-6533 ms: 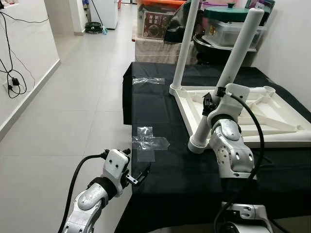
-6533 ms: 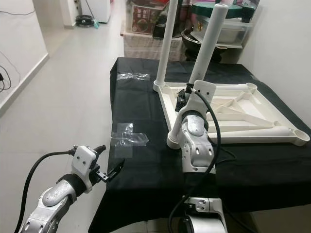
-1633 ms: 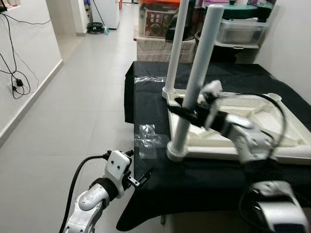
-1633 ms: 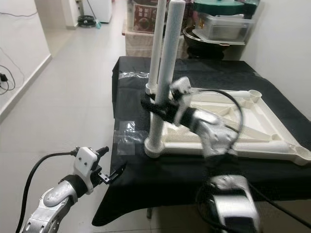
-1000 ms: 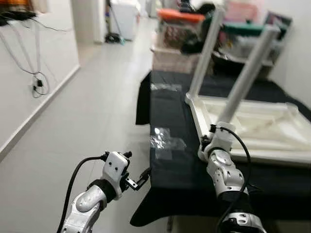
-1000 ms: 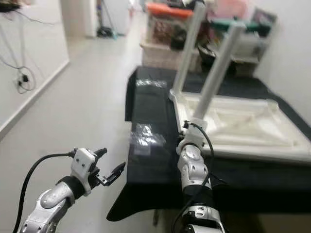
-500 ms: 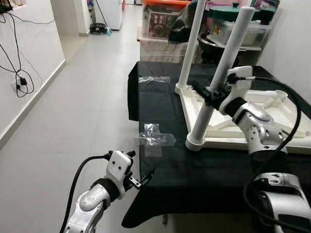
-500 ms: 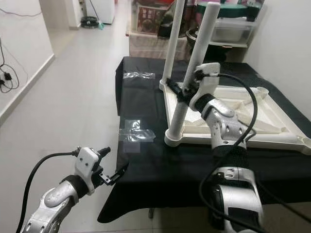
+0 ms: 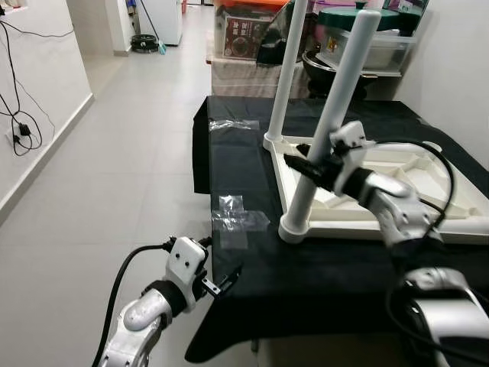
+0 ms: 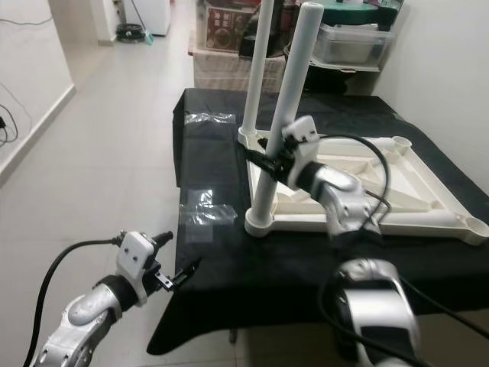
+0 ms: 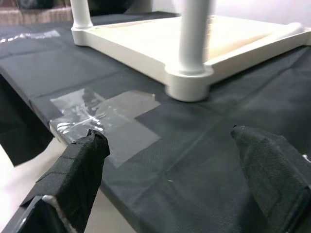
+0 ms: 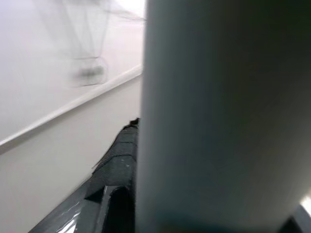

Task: Building children table

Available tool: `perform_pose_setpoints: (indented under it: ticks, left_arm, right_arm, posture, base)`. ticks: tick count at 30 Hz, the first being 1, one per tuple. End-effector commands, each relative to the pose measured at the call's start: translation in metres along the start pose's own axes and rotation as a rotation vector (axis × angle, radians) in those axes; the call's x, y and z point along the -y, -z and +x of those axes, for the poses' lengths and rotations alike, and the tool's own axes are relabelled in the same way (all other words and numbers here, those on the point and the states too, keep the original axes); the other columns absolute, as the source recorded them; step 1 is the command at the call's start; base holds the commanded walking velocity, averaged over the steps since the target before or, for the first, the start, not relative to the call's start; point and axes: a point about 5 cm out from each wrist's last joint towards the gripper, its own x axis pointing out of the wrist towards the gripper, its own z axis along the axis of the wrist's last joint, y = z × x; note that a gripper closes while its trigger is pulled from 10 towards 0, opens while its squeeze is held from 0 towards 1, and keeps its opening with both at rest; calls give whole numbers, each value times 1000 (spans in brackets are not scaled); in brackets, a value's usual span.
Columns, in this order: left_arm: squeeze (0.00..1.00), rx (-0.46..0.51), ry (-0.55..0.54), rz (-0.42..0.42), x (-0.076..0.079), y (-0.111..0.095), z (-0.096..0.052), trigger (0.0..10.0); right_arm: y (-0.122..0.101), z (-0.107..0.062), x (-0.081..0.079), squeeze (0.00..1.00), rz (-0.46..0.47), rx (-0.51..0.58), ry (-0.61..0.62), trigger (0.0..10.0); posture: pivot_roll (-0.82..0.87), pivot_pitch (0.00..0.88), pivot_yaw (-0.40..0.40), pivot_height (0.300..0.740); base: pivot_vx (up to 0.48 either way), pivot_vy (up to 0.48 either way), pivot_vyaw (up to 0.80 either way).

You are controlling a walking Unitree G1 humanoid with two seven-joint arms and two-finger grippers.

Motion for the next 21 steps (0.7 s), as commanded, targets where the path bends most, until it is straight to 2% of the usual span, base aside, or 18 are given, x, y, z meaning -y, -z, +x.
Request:
perform_pose_setpoints:
  ticks: [1,2,3,4,5,6,8,9,10,11,13,16,17,20,21]
  left_arm:
    - [0,-7,-1,-5,1,1,-2,10000]
    - [0,-7,-1,-5,1,1,-2,10000]
    - [0,-7,0,-6,1,1,-2,10000]
    - [0,-4,-9,-7,1,1,-2,10000]
    - [0,-4,-9,-7,1,1,-2,10000]
    - [0,-4,-13,-5,1,1,-1,10000]
    - [0,-4,-13,-5,1,1,-1,10000]
    - [0,-3,-16,-6,0,1,-1,10000]
    - [0,-3,-16,-6,0,1,-1,10000]
    - [0,-3,-14,-6,1,0,-1,10000]
    - [0,-4,-13,-5,1,1,-3,10000]
    - [0,-4,-15,-5,0,1,-3,10000]
    - [0,-3,-21,-6,-1,1,-3,10000]
    - [0,0,-25,-9,0,1,-2,10000]
    - [0,1,-25,-12,2,1,-1,10000]
  right_arm:
    - [45,-13,22,0,17,-219,378,0]
    - [45,-13,22,0,17,-219,378,0]
    - [50,-16,26,0,75,-228,499,0]
    - [74,-30,21,0,178,-283,766,0]
    - [74,-30,21,0,178,-283,766,0]
    - [82,-36,14,0,173,-282,852,0]
    - [82,-36,14,0,173,-282,852,0]
    - [90,-39,2,0,191,-295,893,0]
    - [90,-39,2,0,191,-295,893,0]
    - [94,-35,-19,0,192,-293,839,0]
    - [93,-26,-43,0,188,-282,735,0]
    - [87,-20,-47,0,157,-263,681,0]
    - [78,-15,-46,0,141,-229,641,0]
    - [69,-10,-43,0,122,-204,630,0]
    - [60,-6,-38,0,102,-181,623,10000]
  posture:
    - [73,0,-109,740]
    - [73,0,-109,740]
    - [73,0,-109,740]
    - [71,0,-111,740]
    - [71,0,-111,740]
    - [76,0,-112,740]
    - [76,0,-112,740]
    - [85,0,-113,740]
    - [85,0,-113,740]
    - [84,0,-113,740]
    - [82,0,-117,740]
    - [79,0,-119,740]
    - [77,0,-125,740]
    - [76,0,-124,740]
    - [76,0,-124,740]
  base:
    - [0,0,0]
    - [0,0,0]
    - [0,0,0]
    - [0,0,0]
    - [0,0,0]
    - [0,0,0]
    - [0,0,0]
    - [0,0,0]
    - [0,0,0]
    - [0,0,0]
    - [0,0,0]
    - [0,0,0]
    - [0,0,0]
    - [0,0,0]
    - [0,0,0]
